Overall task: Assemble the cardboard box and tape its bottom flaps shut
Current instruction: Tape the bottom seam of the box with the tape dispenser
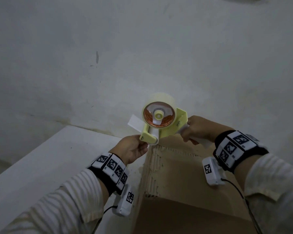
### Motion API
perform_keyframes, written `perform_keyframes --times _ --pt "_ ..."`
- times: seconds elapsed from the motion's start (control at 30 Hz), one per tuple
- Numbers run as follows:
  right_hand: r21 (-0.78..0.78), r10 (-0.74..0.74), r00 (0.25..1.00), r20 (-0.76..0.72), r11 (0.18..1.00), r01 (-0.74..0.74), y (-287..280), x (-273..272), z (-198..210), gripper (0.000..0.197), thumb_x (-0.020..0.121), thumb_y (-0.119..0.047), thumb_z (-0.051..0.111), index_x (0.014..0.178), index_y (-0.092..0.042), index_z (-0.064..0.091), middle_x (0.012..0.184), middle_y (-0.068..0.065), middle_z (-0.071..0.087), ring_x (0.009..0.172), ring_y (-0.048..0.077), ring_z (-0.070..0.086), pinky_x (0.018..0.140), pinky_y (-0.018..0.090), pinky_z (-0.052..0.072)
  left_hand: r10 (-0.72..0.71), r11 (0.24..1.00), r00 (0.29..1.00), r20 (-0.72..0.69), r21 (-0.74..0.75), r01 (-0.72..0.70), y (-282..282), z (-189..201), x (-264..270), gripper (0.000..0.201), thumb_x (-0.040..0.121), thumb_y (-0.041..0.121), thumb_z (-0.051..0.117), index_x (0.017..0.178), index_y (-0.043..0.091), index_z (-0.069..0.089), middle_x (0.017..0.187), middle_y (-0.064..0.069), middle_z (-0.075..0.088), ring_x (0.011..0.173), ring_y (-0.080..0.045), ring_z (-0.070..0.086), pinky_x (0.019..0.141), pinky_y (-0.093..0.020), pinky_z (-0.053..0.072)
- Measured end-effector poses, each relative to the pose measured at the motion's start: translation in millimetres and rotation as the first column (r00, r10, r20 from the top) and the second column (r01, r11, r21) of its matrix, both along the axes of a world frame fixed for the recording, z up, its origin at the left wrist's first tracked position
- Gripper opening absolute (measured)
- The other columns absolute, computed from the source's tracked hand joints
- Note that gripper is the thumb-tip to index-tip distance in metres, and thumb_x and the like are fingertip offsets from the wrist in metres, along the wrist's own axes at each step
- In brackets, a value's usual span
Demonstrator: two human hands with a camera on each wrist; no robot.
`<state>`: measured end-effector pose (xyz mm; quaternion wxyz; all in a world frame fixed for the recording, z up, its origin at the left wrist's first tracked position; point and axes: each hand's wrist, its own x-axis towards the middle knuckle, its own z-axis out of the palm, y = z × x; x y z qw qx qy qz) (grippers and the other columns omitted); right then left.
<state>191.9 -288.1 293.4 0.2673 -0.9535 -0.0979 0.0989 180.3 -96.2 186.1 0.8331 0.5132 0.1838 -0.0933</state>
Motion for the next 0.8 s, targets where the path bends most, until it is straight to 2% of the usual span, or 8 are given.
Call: perform_keyframes --times 0.1,0.2,0.27,0.37,0.47,0.53,0.7,0.8 --pt "-0.018 -0.018 1.0 -0.003 1.0 0.018 -6 0 -3 0.026 0.068 0.006 0.063 0.05 -0.006 0.049 0.037 0.007 0.048 0.039 0.023 0.046 0.052 0.032 0.041 -0.002 0.996 1.0 0.001 0.086 0.002 -3 -2 0 0.028 0.093 0.0 0.039 0.072 0.007 0.056 0.053 -0.003 0.048 0.033 -0.008 0.041 0.033 -0.014 0.038" --pt "-0.022 -0.019 1.0 -0.018 1.0 0.018 -10 -4 -5 0.02 0.069 0.003 0.062 0.054 -0.003 0.051 0.041 0.01 0.05 0.041 0.023 0.047 0.053 0.034 0.042 -0.01 0.987 1.0 0.01 0.163 0.008 -8 0 -2 0.03 0.091 -0.005 0.034 0.07 0.006 0.054 0.058 -0.005 0.044 0.034 -0.008 0.038 0.031 -0.014 0.033" --pt "-0.016 -0.022 1.0 -0.021 1.0 0.021 -13 -7 -5 0.022 0.069 0.003 0.062 0.051 -0.004 0.052 0.038 0.007 0.05 0.039 0.023 0.046 0.052 0.032 0.042 -0.011 0.983 1.0 0.009 0.186 0.009 -8 2 -2 0.031 0.091 -0.005 0.035 0.068 0.005 0.053 0.057 -0.006 0.043 0.037 -0.01 0.038 0.032 -0.014 0.032" --pt "-0.022 -0.062 0.998 -0.01 0.998 0.062 -22 -8 -2 0.029 0.068 0.005 0.06 0.045 -0.007 0.049 0.033 0.004 0.046 0.038 0.022 0.043 0.049 0.028 0.039 0.006 0.977 1.0 -0.008 0.213 -0.004 4 1 -1 0.024 0.092 -0.002 0.047 0.071 0.004 0.058 0.056 -0.004 0.042 0.048 -0.011 0.037 0.034 -0.014 0.034" --pt "-0.031 -0.106 0.994 0.0 0.994 0.106 -29 -8 0 0.03 0.072 0.011 0.058 0.048 -0.005 0.048 0.04 0.008 0.046 0.043 0.023 0.043 0.049 0.027 0.038 -0.02 0.967 1.0 -0.014 0.253 0.023 12 -2 -1 0.016 0.091 0.001 0.053 0.078 0.003 0.062 0.056 -0.004 0.043 0.049 -0.011 0.039 0.039 -0.016 0.037" --pt "-0.048 -0.106 0.994 0.002 0.993 0.106 -27 -7 -1 0.029 0.072 0.01 0.058 0.05 -0.006 0.049 0.046 0.011 0.047 0.046 0.023 0.043 0.049 0.027 0.038 -0.017 0.966 1.0 -0.011 0.259 0.019 12 -5 -1 0.014 0.09 0.001 0.054 0.079 0.003 0.062 0.057 -0.004 0.043 0.05 -0.012 0.039 0.039 -0.017 0.038" --pt "-0.068 -0.102 0.995 -0.001 0.992 0.102 -24 -5 -5 0.032 0.071 0.01 0.058 0.047 -0.008 0.048 0.043 0.007 0.047 0.047 0.023 0.043 0.05 0.026 0.037 0.001 0.969 1.0 -0.009 0.247 0.001 10 -13 -2 0.014 0.09 0.001 0.052 0.081 0.004 0.062 0.059 -0.005 0.044 0.052 -0.013 0.038 0.048 -0.021 0.036" --pt "-0.09 -0.103 0.995 -0.008 0.991 0.102 -25 -4 -7 0.032 0.071 0.009 0.058 0.047 -0.008 0.048 0.04 0.005 0.048 0.046 0.024 0.044 0.051 0.026 0.039 -0.003 0.969 1.0 -0.014 0.246 0.007 5 -18 -3 0.014 0.09 0.001 0.052 0.08 0.004 0.061 0.059 -0.007 0.043 0.051 -0.014 0.037 0.048 -0.022 0.034"
